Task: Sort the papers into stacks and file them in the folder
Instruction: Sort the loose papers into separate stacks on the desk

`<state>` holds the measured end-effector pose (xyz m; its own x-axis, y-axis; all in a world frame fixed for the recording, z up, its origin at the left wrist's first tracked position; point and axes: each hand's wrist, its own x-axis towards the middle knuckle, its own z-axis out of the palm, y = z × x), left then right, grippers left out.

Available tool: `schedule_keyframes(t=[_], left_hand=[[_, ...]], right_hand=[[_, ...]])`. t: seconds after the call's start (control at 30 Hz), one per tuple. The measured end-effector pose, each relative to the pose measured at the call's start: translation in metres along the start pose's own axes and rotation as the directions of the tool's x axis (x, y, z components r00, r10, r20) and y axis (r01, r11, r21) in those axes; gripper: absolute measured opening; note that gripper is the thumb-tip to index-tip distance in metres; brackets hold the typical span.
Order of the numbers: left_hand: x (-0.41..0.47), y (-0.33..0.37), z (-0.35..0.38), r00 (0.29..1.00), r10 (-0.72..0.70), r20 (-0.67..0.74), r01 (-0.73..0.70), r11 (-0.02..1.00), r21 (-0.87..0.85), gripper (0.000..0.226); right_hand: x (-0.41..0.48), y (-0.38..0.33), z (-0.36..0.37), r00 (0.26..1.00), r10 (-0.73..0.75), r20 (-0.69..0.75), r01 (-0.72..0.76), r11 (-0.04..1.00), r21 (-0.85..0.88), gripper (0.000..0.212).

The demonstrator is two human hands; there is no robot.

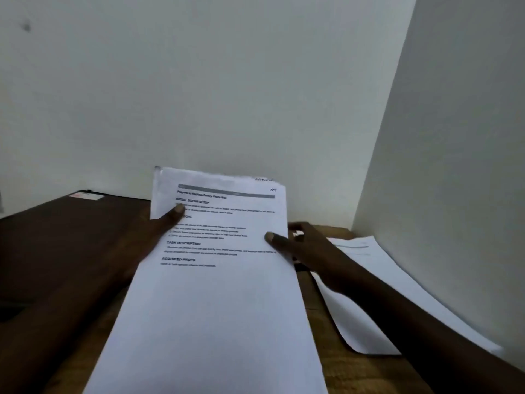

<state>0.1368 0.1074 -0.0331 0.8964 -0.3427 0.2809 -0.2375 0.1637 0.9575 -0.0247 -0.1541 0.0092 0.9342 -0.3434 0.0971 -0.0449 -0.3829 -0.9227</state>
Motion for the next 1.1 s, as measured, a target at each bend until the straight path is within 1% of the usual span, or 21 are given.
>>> schedule_keyframes(t=[0.07, 0.1, 0.13, 0.2, 0.33, 0.37, 0.43, 0.47, 0.57, 0.6, 0.63, 0.7, 0.8, 0.83, 0.87, 0.93, 0.97, 1.0, 1.03, 1.07, 1.1], left_hand=[[-0.015, 0.017, 0.009, 0.999, 0.036, 0.038, -0.031, 0.993, -0.113, 0.032], [-0.020, 0.023, 0.011, 0.998, 0.023, 0.065, -0.012, 0.986, -0.168, 0.027], [-0.025, 0.027, 0.014, 0.996, 0.007, 0.084, 0.011, 0.976, -0.218, 0.031], [-0.026, 0.030, 0.020, 0.992, -0.038, 0.123, 0.070, 0.960, -0.270, 0.044], [-0.026, 0.030, 0.026, 0.983, -0.043, 0.181, 0.103, 0.936, -0.337, 0.049], [-0.026, 0.026, 0.026, 0.979, -0.036, 0.199, 0.103, 0.935, -0.340, 0.058], [-0.025, 0.021, 0.028, 0.971, -0.036, 0.236, 0.116, 0.936, -0.334, 0.085], [-0.024, 0.019, 0.029, 0.968, -0.035, 0.249, 0.122, 0.932, -0.343, 0.087], [-0.025, 0.020, 0.030, 0.978, -0.020, 0.207, 0.097, 0.924, -0.371, 0.050], [-0.024, 0.021, 0.031, 0.981, 0.002, 0.193, 0.073, 0.922, -0.381, 0.047], [-0.022, 0.019, 0.031, 0.983, 0.033, 0.180, 0.039, 0.923, -0.382, 0.054], [-0.019, 0.019, 0.027, 0.983, 0.078, 0.167, -0.012, 0.932, -0.362, 0.081], [-0.018, 0.018, 0.023, 0.985, 0.070, 0.159, -0.006, 0.929, -0.370, 0.102], [-0.019, 0.019, 0.024, 0.984, 0.071, 0.162, -0.006, 0.928, -0.372, 0.102], [-0.018, 0.018, 0.024, 0.984, 0.063, 0.165, 0.001, 0.932, -0.362, 0.095], [-0.011, 0.009, 0.019, 0.986, 0.012, 0.168, 0.046, 0.941, -0.336, 0.063], [-0.008, 0.005, 0.017, 0.989, -0.039, 0.145, 0.079, 0.955, -0.287, 0.055], [-0.003, -0.002, 0.012, 0.990, -0.077, 0.117, 0.101, 0.972, -0.213, 0.057], [0.006, -0.011, 0.006, 0.992, -0.107, 0.067, 0.116, 0.982, -0.151, 0.064], [0.014, -0.023, -0.001, 0.991, -0.124, 0.052, 0.129, 0.986, -0.104, 0.073], [0.034, -0.047, -0.013, 0.989, -0.141, 0.038, 0.144, 0.985, -0.092, 0.077]], right_hand=[[0.005, 0.010, 0.019, 1.000, -0.017, 0.009, 0.016, 0.993, 0.117, 0.062], [0.007, 0.013, 0.026, 0.999, -0.033, -0.016, 0.036, 0.983, 0.183, 0.059], [0.009, 0.015, 0.029, 0.997, -0.055, -0.053, 0.067, 0.965, 0.253, 0.059], [0.010, 0.012, 0.029, 0.992, -0.061, -0.112, 0.095, 0.941, 0.325, 0.058], [0.010, 0.011, 0.018, 0.976, -0.056, -0.212, 0.130, 0.926, 0.355, 0.050], [0.011, 0.013, 0.015, 0.972, -0.042, -0.231, 0.125, 0.926, 0.357, 0.049], [0.013, 0.018, 0.009, 0.962, -0.038, -0.271, 0.130, 0.935, 0.330, 0.044], [0.014, 0.020, 0.006, 0.956, -0.051, -0.287, 0.142, 0.942, 0.305, 0.041], [0.016, 0.022, 0.003, 0.937, -0.096, -0.337, 0.172, 0.964, 0.204, 0.033], [0.016, 0.021, 0.003, 0.932, -0.105, -0.347, 0.178, 0.966, 0.188, 0.031], [0.018, 0.022, 0.002, 0.929, -0.123, -0.350, 0.194, 0.965, 0.176, 0.031], [0.023, 0.025, -0.001, 0.926, -0.125, -0.356, 0.190, 0.970, 0.153, 0.030], [0.027, 0.027, -0.013, 0.919, -0.083, -0.385, 0.139, 0.983, 0.120, 0.018], [0.026, 0.025, -0.017, 0.918, -0.054, -0.394, 0.111, 0.986, 0.122, 0.019], [0.026, 0.025, -0.025, 0.913, -0.029, -0.406, 0.093, 0.986, 0.138, 0.022], [0.024, 0.022, -0.039, 0.899, 0.016, -0.437, 0.076, 0.979, 0.191, 0.025], [0.022, 0.020, -0.046, 0.894, 0.026, -0.447, 0.070, 0.978, 0.198, 0.026], [0.021, 0.021, -0.053, 0.896, 0.023, -0.444, 0.067, 0.980, 0.187, 0.030], [0.019, 0.021, -0.060, 0.896, 0.027, -0.443, 0.058, 0.983, 0.176, 0.033], [0.018, 0.020, -0.066, 0.896, 0.031, -0.444, 0.051, 0.984, 0.171, 0.036], [0.017, 0.018, -0.073, 0.895, 0.030, -0.444, 0.052, 0.984, 0.172, 0.035]])
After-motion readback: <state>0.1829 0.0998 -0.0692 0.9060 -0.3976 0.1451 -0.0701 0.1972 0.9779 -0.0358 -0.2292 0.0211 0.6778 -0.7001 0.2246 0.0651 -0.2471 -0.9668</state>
